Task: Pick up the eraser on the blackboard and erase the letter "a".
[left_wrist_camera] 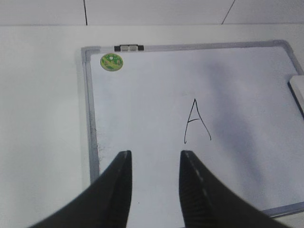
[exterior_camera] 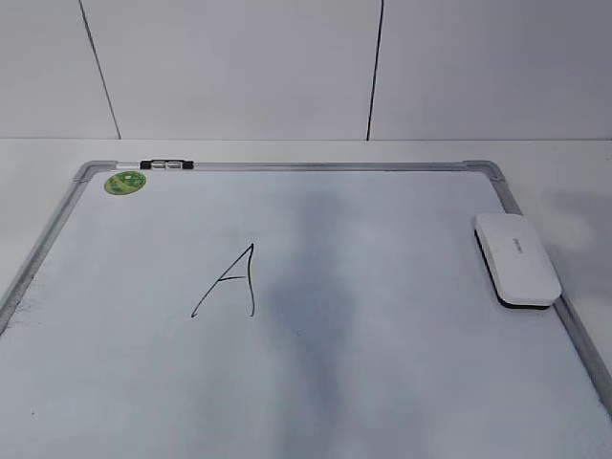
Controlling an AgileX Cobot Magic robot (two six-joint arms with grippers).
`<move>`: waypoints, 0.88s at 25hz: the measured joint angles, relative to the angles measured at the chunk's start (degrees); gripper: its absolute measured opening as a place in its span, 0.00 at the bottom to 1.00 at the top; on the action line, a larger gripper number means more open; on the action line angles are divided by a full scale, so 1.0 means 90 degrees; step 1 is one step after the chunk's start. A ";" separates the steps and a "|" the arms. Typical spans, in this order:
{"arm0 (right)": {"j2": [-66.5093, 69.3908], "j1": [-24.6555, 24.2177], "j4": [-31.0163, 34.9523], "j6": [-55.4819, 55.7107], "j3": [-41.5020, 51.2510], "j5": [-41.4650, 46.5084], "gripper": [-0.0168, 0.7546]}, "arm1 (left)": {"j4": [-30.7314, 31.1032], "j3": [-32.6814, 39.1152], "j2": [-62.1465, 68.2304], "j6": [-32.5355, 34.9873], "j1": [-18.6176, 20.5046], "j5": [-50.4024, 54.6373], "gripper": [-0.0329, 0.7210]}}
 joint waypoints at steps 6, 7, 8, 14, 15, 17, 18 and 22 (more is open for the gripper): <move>-0.0655 0.0041 0.0000 -0.0013 0.0524 0.0023 0.82 | 0.0000 0.0231 -0.0738 0.0000 0.0000 0.0042 0.38; -0.0735 0.0072 0.0000 -0.0013 0.0576 0.0023 0.82 | 0.0000 0.0376 -0.0824 0.0000 0.0000 0.0042 0.38; -0.0809 0.0101 0.0000 -0.0013 0.0631 0.0023 0.82 | 0.0000 0.0511 -0.0928 0.0000 0.0000 0.0042 0.38; -0.1193 0.0128 0.0000 -0.0054 0.0973 0.0023 0.81 | 0.0000 0.1634 -0.1554 0.0000 0.0000 0.0053 0.38; -0.1255 0.0156 0.0000 -0.0069 0.1032 0.0035 0.81 | 0.0000 0.1789 -0.1664 0.0000 0.0000 0.0053 0.38; -0.1356 0.0241 0.0000 -0.0158 0.1184 0.0031 0.81 | 0.0000 0.2142 -0.1874 0.0000 0.0000 0.0053 0.38; -0.1417 0.0293 0.0000 -0.0189 0.1270 0.0031 0.80 | 0.0000 0.2303 -0.1965 0.0000 0.0000 0.0053 0.38; -0.1731 0.0393 -0.0086 -0.0247 0.1650 0.0031 0.80 | 0.0020 0.2819 -0.2391 0.0063 -0.0121 0.0053 0.38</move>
